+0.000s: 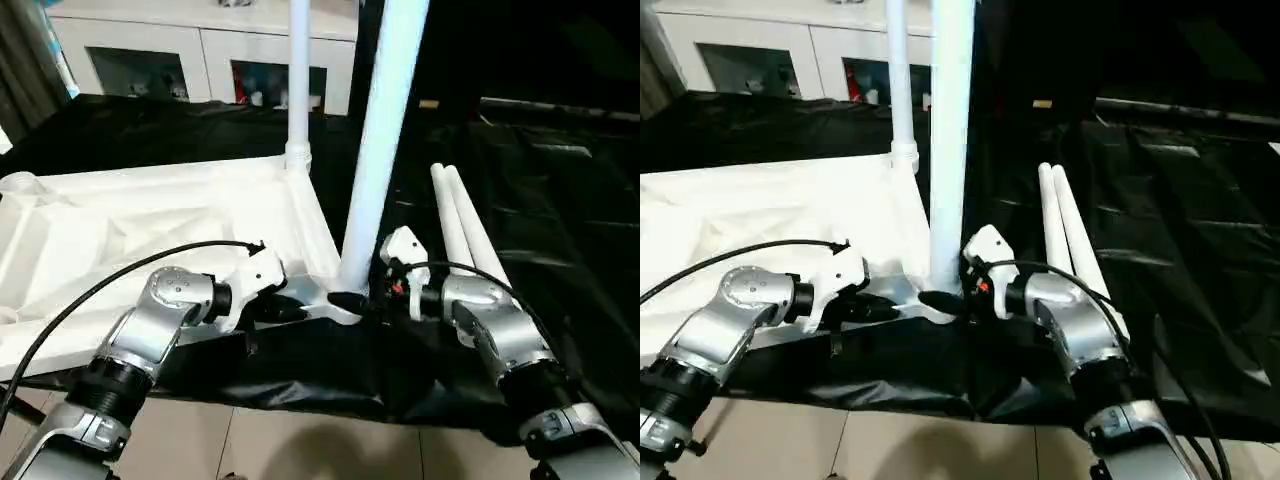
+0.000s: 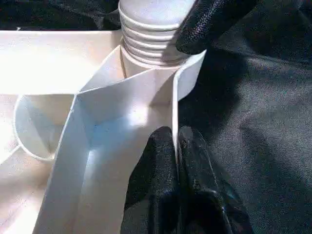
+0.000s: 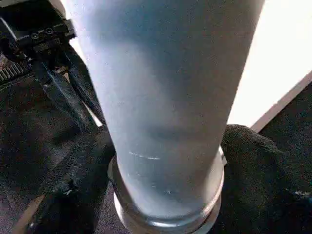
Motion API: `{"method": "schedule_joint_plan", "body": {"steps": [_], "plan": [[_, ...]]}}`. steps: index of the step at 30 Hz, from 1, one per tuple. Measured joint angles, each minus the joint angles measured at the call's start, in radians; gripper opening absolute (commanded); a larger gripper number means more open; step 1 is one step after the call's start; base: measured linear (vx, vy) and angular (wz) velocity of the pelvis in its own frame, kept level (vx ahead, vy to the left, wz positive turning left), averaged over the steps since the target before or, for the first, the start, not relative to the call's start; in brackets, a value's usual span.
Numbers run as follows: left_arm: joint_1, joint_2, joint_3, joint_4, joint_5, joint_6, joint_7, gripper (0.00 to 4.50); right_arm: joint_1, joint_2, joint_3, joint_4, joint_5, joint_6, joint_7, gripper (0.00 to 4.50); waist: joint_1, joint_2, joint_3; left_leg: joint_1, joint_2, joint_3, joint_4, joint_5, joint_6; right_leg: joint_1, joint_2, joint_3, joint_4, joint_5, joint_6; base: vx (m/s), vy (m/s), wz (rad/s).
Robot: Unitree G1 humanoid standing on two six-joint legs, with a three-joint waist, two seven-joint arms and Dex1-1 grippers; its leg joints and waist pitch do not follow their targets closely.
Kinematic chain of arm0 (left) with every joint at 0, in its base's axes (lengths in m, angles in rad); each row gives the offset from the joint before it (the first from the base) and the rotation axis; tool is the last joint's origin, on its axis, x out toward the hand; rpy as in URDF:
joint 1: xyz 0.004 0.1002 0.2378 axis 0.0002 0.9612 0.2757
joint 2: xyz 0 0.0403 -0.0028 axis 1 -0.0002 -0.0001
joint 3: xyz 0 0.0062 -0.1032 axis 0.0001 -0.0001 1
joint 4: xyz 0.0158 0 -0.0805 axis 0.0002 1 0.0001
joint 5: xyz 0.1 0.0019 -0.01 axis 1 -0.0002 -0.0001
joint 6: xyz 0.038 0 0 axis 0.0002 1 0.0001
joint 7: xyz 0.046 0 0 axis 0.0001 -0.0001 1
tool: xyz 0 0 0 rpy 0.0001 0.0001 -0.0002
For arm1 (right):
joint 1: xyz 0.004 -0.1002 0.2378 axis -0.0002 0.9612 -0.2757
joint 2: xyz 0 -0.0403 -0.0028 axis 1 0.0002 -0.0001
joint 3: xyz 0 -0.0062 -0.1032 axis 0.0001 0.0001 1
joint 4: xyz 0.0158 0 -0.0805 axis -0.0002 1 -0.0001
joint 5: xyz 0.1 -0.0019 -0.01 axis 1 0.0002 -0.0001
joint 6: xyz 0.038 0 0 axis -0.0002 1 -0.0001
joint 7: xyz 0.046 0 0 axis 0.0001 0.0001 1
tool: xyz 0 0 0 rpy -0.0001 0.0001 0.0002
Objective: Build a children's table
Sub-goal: Rotate leg to tighten
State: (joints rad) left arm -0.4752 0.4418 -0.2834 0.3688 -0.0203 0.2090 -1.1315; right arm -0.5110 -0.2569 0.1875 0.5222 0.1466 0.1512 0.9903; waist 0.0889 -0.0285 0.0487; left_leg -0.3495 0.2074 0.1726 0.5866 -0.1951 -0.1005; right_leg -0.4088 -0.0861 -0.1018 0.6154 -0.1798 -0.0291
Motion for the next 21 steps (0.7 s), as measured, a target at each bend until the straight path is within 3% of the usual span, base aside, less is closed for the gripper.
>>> {"method": "schedule_joint_plan", "body": {"steps": [4,11,21], "plan": [[0.0,0.004,0.0,-0.002,0.0,0.005,-0.001,0.0,0.003,0.0,0.007,-0.01,0.0,0.014,0.002,2.93,0.0,0.0,0.0,0.0,0.0,0.0,0.0,0.0,0.0,0.0,0.0,0.0,0.0,0.0,0.0,0.0,0.0,0.0],[0.0,-0.007,0.002,0.001,0.002,0.013,0.02,0.0,0.01,0.017,0.0,-0.009,-0.002,0.016,-0.041,2.76,-0.001,-0.001,-0.001,0.001,0.0,0.0,0.0,0.0,0.0,0.0,0.0,0.0,0.0,0.0,0.0,0.0,0.0,0.0],[-0.167,-0.214,0.008,0.22,0.091,0.094,0.357,0.0,-0.09,0.213,-0.166,0.158,-0.027,0.051,-0.629,2.74,0.002,-0.001,-0.001,0.002,-0.001,0.0,0.001,0.001,-0.001,0.001,0.0,0.002,0.0,0.001,0.005,0.0,0.0,0.0]]}}
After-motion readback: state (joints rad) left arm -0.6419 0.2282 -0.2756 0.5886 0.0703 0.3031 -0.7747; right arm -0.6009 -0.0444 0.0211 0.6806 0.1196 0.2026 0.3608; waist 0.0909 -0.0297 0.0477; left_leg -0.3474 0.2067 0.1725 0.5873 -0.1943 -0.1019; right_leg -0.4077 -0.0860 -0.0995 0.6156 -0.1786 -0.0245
